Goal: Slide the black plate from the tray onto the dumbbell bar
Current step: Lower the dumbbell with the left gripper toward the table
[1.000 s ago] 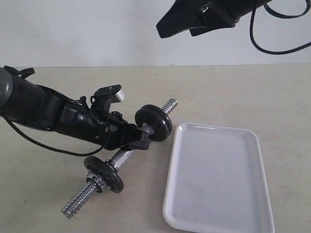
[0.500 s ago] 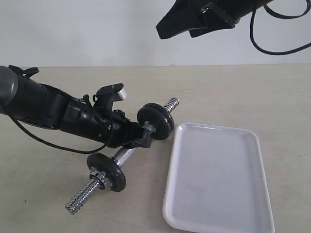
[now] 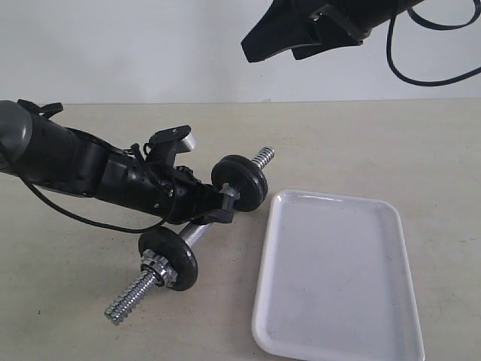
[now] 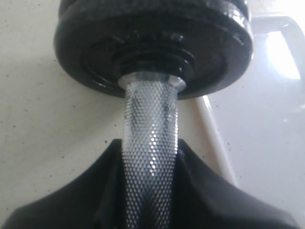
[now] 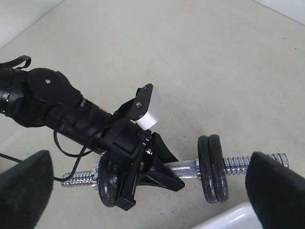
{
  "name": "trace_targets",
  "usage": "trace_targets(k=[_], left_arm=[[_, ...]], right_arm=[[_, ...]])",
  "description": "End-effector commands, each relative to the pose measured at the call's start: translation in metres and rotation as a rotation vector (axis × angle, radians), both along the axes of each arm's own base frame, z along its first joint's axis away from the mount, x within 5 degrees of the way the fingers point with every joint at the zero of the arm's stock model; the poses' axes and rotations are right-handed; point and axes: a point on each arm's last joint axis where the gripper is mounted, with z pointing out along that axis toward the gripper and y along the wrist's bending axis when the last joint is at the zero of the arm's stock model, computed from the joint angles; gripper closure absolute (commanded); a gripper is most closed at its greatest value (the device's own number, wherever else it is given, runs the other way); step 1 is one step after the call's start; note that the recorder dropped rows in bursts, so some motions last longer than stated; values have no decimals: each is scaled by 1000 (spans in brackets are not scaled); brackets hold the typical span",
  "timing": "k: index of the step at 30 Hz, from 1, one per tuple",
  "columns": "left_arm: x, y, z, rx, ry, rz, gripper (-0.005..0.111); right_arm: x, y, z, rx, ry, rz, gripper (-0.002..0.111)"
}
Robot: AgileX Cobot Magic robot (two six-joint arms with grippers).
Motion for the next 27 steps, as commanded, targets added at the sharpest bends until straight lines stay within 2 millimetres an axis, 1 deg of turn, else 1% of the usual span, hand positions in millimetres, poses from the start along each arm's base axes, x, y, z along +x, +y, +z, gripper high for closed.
trace_targets(k=[1,23,25,26,27], left_arm=[[5,-11,31,-140,-46,-15,102],[4,-12,32,-145,-52,-30,102],[4,-12,32,-145,-51,-30,96],[4,-12,32,-145,-51,-30,90],[4,-12,32,-145,-51,-30,87]], right_arm=[[-4,0,5,3,1,16,4],[-4,0,5,3,1,16,4],[-4,0,5,3,1,16,4],[-4,0,5,3,1,16,4],[-4,0,5,3,1,16,4]])
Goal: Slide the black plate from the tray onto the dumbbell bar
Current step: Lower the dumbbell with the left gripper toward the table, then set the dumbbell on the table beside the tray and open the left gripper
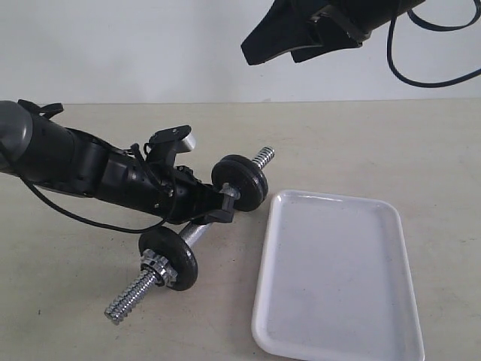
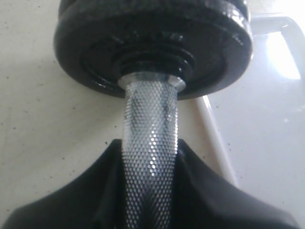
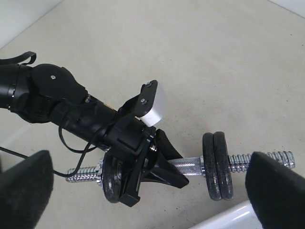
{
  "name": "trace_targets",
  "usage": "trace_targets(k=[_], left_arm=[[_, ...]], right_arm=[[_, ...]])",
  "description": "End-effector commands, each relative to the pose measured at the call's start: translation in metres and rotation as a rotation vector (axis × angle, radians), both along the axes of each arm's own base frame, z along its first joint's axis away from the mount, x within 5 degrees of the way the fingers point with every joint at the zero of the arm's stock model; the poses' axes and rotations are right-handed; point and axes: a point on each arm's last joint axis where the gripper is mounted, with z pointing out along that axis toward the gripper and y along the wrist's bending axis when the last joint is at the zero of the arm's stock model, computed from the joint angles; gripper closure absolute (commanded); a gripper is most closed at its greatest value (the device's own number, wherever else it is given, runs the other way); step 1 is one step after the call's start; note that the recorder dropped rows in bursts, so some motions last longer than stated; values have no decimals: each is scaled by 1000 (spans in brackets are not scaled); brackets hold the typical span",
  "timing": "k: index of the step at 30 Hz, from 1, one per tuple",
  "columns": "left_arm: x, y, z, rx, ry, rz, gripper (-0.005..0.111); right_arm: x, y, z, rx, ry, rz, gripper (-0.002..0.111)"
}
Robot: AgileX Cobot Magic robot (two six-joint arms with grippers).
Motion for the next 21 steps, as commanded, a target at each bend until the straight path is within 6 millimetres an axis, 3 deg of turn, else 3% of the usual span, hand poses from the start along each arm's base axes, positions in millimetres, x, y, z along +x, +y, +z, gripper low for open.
trace_targets(k=[1,21], left_arm=[[4,-12,32,-146,-44,-27,85],[4,-12,32,-146,-44,-27,84]], right_arm=[[-3,-1,6,6,-10,0,4],[-3,-1,6,6,-10,0,4]])
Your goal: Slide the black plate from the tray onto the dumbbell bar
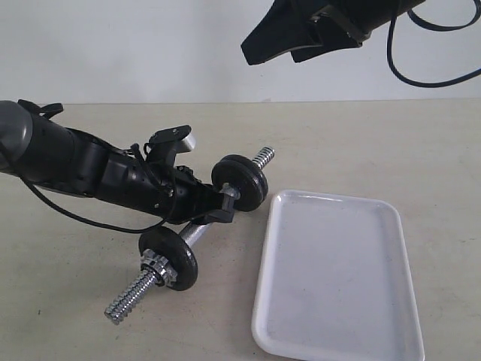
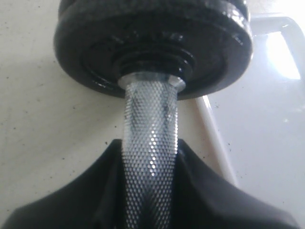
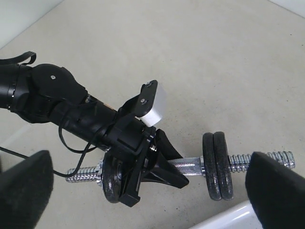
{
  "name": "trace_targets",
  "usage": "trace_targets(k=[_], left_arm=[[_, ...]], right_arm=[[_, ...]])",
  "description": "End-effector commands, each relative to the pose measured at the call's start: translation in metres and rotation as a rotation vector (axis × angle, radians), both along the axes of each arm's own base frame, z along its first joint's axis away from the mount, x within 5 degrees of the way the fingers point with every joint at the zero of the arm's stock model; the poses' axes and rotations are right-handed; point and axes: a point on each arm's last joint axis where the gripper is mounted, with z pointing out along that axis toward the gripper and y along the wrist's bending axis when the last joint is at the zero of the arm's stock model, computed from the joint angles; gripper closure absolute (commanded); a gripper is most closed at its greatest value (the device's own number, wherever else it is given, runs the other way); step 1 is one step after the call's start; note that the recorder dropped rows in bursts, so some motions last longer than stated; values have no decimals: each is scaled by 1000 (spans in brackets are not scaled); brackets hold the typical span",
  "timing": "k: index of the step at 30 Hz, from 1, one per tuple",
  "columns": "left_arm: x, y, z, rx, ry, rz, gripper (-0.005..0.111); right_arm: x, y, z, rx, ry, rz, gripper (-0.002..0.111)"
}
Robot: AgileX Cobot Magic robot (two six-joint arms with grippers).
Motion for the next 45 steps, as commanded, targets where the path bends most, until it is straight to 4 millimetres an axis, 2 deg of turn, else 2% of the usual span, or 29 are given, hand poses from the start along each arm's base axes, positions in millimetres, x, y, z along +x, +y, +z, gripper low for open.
trace_targets(k=[1,8,35,41,45], left_arm=[[4,-12,32,-146,-44,-27,84],[5,-12,33,-142,-59,-37,72],[9,-8,32,-91,-96,-24,72],[21,-5,50,-112,-178,-41,72],[28,-1,84,-101,-340,-87,72]], right_arm=[[-3,-1,6,6,-10,0,4],[-3,-1,6,6,-10,0,4],[-2,-1,5,3,-14,-3,4],[2,-3,5,-15,-35,-42,4],[5,-5,3,-48,-59,-76,4]])
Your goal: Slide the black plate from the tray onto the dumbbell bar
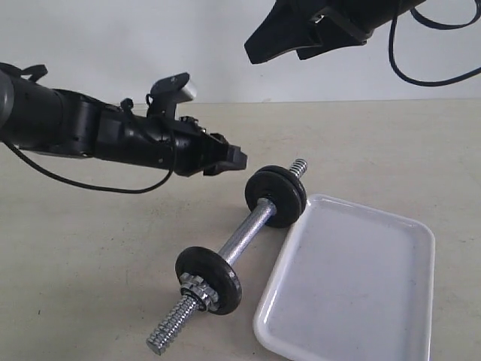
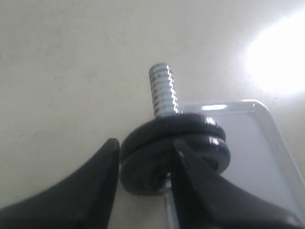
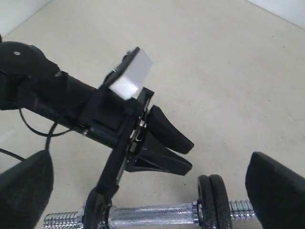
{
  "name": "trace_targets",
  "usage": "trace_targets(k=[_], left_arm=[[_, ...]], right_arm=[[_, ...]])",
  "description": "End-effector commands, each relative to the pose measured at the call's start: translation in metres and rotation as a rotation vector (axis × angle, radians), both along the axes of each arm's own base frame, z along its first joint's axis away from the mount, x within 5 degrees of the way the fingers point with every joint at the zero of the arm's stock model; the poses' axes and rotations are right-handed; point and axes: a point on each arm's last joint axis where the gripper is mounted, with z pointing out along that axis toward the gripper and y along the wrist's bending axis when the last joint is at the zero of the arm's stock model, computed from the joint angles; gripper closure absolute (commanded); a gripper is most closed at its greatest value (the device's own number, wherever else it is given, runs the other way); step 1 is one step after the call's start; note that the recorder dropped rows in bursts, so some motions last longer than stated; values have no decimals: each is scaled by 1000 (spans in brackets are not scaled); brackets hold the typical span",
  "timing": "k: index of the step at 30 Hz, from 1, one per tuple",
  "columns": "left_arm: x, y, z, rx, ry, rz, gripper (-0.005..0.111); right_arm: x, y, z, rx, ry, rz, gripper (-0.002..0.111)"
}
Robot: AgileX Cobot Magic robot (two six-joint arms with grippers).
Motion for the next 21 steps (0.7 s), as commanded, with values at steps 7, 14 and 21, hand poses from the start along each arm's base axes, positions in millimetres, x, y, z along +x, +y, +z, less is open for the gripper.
trace_targets(k=[7,14,21], left_arm=[[4,28,119,139,-514,23,75],[-30,63,209,240,-782,194,75],[-73,89,266,249,-934,325,77]], right_arm=[[2,-15,6,-168,-113,-96,4],[-15,-35,62,-164,-364,-327,4],[-69,-50,126,-69,-581,-397,4]])
